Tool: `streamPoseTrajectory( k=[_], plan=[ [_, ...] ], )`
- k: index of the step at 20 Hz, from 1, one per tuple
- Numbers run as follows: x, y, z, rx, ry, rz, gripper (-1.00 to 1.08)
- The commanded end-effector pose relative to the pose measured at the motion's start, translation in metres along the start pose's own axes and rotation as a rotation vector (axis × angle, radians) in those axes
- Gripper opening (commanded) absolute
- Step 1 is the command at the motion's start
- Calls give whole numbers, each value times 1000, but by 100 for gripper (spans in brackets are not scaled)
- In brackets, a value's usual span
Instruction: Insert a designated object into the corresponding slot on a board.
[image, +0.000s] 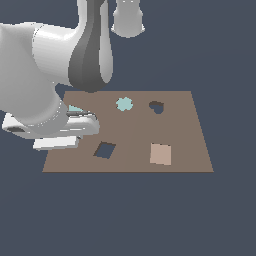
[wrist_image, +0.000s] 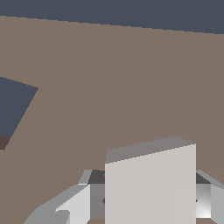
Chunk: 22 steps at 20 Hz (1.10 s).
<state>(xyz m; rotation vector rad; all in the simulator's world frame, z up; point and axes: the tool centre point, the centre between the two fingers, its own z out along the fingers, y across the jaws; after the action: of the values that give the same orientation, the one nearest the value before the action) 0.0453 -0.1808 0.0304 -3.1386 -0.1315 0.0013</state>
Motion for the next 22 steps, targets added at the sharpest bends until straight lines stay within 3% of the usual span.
streamPoseTrajectory(
  k=[1, 13, 22],
  plan=[
    [0, 0, 1, 0, 1, 0, -100],
    [1, -1, 0, 0, 1, 4, -100],
    [3, -18, -1, 0, 1, 77, -100]
  ],
)
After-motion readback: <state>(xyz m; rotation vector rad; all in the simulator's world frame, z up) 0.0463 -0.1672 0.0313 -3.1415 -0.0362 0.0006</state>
